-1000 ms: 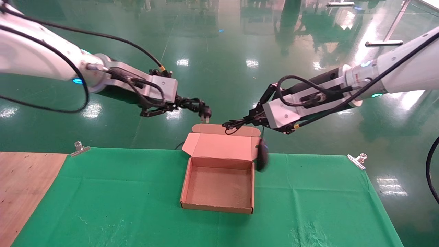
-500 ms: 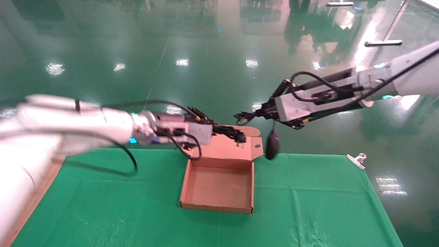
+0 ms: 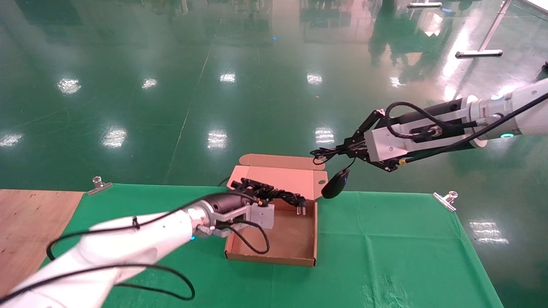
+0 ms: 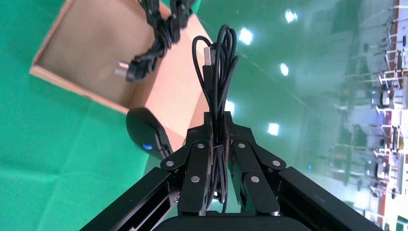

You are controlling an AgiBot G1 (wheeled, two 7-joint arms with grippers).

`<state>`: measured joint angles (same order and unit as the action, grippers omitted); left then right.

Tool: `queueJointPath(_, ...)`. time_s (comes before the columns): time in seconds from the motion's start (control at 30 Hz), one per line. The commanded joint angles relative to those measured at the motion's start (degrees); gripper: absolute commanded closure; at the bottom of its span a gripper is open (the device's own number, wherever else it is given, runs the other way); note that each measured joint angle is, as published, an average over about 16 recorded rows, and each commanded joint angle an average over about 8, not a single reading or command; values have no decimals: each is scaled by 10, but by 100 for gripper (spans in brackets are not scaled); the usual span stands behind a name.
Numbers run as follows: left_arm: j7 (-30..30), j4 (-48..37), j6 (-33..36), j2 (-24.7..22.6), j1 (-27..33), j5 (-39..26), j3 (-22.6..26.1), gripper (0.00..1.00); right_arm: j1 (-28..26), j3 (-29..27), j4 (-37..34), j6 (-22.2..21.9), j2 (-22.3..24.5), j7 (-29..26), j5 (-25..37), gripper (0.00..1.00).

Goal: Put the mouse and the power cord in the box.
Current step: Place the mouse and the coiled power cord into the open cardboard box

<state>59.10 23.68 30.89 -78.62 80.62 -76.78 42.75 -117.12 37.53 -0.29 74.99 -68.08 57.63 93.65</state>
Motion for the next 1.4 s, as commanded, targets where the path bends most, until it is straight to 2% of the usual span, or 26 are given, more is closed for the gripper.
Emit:
queueJointPath(0.03,9,13,-33,0,-15,11,16,100,3,0,0,-6,2,2,1,100)
queueJointPath(0.2,8,17,-63,1,-27,24,62,98,16,2,-2,-42,2,4,2,100)
queueJointPath(0.23,7,17,-66,1,-28,26,71,90,19,2,-2,-47,1,5,2,100)
queueJointPath(0.43,-10,15,-67,2,-23,44,116,15,26,1,-1,-58,-1,6,1,100)
queueJointPath(0.47,-13,15,-67,2,-21,47,122,5,27,1,-1,-58,-1,6,1,100)
queueJointPath(0.5,-15,15,-67,3,-19,51,128,0,28,1,-1,-58,-1,7,1,100)
queueJointPath(0.67,-23,16,-75,3,-14,67,153,0,32,1,0,-49,-4,8,2,100)
queueJointPath(0.87,-30,18,-74,3,-8,87,179,0,30,3,3,-18,-12,7,4,100)
queueJointPath(1.13,-62,-16,-45,9,16,153,176,0,22,7,6,43,-42,-4,11,100)
queueJointPath(1.27,-60,-28,-4,36,26,186,160,0,23,10,10,54,-68,-13,13,100)
queueJointPath(1.4,-37,-18,86,100,24,237,125,0,34,10,31,48,-93,-26,12,100)
